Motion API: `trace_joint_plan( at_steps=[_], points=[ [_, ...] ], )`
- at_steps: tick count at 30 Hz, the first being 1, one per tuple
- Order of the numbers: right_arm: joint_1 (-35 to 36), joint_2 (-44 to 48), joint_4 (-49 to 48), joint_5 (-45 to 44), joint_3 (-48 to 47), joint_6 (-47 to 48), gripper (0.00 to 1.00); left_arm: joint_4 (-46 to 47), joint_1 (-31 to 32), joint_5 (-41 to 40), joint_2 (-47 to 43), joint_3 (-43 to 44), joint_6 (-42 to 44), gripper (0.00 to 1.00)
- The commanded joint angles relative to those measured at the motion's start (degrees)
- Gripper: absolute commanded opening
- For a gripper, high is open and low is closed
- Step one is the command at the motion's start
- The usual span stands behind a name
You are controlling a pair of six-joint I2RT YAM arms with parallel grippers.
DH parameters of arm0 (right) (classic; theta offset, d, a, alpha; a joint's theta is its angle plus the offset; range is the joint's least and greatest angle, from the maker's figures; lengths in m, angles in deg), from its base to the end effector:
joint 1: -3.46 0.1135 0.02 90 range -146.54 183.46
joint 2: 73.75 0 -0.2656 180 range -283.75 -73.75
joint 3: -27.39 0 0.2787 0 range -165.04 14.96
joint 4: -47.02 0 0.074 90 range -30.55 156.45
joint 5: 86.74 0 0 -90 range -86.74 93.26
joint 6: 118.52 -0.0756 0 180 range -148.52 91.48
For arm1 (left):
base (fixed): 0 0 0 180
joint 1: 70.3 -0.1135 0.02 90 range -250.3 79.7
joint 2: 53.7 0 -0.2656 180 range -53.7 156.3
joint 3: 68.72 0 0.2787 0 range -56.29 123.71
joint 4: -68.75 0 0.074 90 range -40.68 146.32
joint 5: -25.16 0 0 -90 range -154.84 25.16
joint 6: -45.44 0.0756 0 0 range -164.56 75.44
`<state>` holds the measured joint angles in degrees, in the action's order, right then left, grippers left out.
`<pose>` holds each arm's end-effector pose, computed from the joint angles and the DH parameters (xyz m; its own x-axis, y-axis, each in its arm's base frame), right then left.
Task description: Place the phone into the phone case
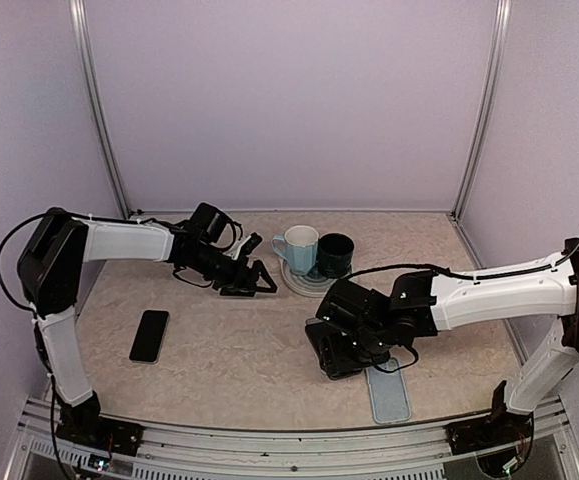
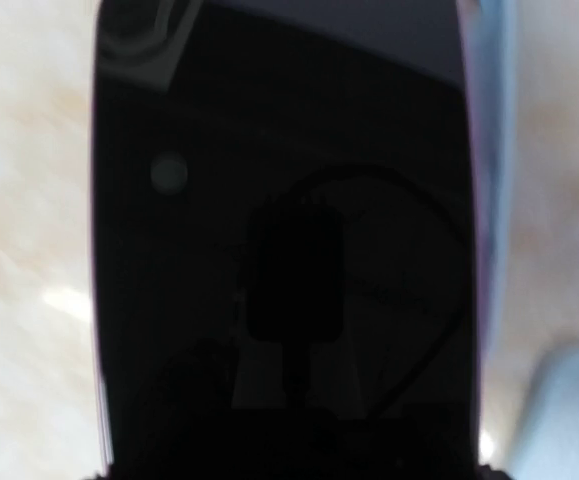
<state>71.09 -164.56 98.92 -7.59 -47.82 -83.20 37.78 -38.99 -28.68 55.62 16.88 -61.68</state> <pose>0.1460 0.3172 0.1672 -0.9220 -0.1346 -0.3631 -0.2223 0.9517 0.2117 0.3537 -0.2673 0.1418 -0.8756 0.2544 -0.4106 0.4742 0.6147 -0.6303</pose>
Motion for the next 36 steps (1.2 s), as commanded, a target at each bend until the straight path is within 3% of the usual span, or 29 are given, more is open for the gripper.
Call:
trace_joint_plan(
  at_steps=[1,14,23,36],
  points=[
    [-0.68,1.50,5.47,2.20,0.88,-4.86,0.39,-1.13,2.21,-0.39,2.04,2.05,0.68,0.90],
    [-5.53,-5.71,5.35,5.59,-4.38,3.97,0.39,-2.05,5.40,-0.84,6.26,4.54,0.69,0.90],
    [-6.29,-13.23,11.89,6.14,-12.69,6.25,0.39,-1.97,5.91,-0.75,6.76,4.88,0.85,0.90],
    [-6.29,-12.48,18.58,2.89,-16.63,4.51,0.38,-2.62,8.04,-1.43,8.83,6.20,1.19,0.89]
  ],
)
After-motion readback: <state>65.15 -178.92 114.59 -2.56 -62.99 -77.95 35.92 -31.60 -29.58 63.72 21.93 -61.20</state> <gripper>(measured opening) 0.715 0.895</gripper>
